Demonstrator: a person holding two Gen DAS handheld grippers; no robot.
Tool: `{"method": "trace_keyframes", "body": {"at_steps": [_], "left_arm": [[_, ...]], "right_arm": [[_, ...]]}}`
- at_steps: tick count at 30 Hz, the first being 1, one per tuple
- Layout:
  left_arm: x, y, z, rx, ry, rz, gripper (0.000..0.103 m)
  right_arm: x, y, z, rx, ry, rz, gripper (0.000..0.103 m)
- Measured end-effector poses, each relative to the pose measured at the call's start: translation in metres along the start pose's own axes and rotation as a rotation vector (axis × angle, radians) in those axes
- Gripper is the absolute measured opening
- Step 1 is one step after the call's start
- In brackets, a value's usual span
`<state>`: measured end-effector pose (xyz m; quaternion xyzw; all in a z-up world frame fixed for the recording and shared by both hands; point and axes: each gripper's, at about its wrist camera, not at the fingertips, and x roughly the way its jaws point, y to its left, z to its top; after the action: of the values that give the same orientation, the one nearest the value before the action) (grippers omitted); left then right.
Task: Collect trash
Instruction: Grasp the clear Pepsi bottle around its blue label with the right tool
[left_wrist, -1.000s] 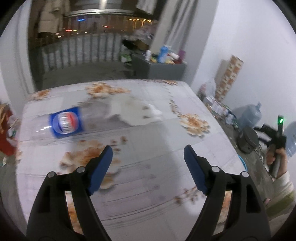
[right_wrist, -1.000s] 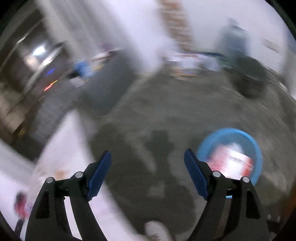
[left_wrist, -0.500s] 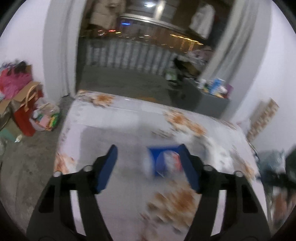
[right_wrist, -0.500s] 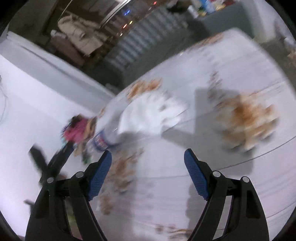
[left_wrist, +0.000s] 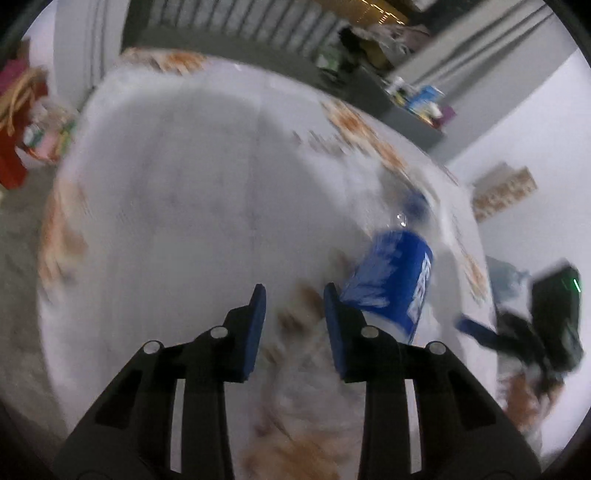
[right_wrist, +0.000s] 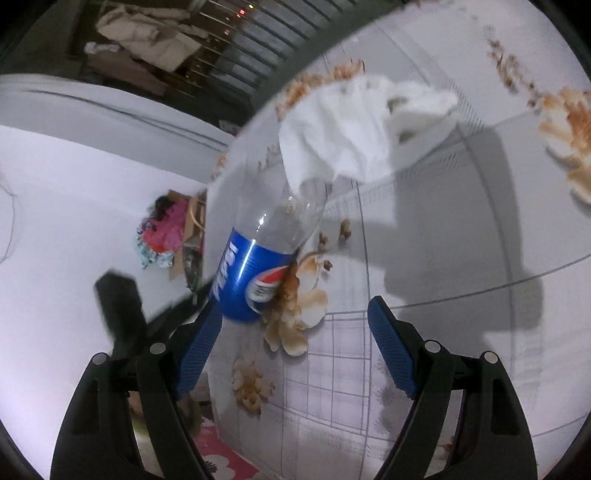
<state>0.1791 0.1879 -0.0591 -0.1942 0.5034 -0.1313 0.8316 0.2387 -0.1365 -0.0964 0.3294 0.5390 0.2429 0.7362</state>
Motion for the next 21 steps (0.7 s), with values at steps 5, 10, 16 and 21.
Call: {"method": "trace_keyframes", "body": {"at_steps": [5,10,16,21], "left_arm": [[0.005,-0.024,-0.040,0.044,0.000,-0.064,0.029],[0.020,-0.034,-0.063,0.035,0.027,-0.077,0.029],[0.014,-0.042,-0.084,0.050,0.036,-0.079,0.029],[-0.004,-0.028,-0.089,0.015,0.006,-0.040,0.029]], "right_arm": [[0.024,0.003,-0.001,0.003,0.058,0.046,0.079],[0.041,0.008,0.000,-0.033,0.094,0.044,0.078],[0.057,0.015,-0.008,-0.106,0.160,0.018,0.060],[0.052,0.017,-0.020,-0.186,0.227,0.007,0.060]]}}
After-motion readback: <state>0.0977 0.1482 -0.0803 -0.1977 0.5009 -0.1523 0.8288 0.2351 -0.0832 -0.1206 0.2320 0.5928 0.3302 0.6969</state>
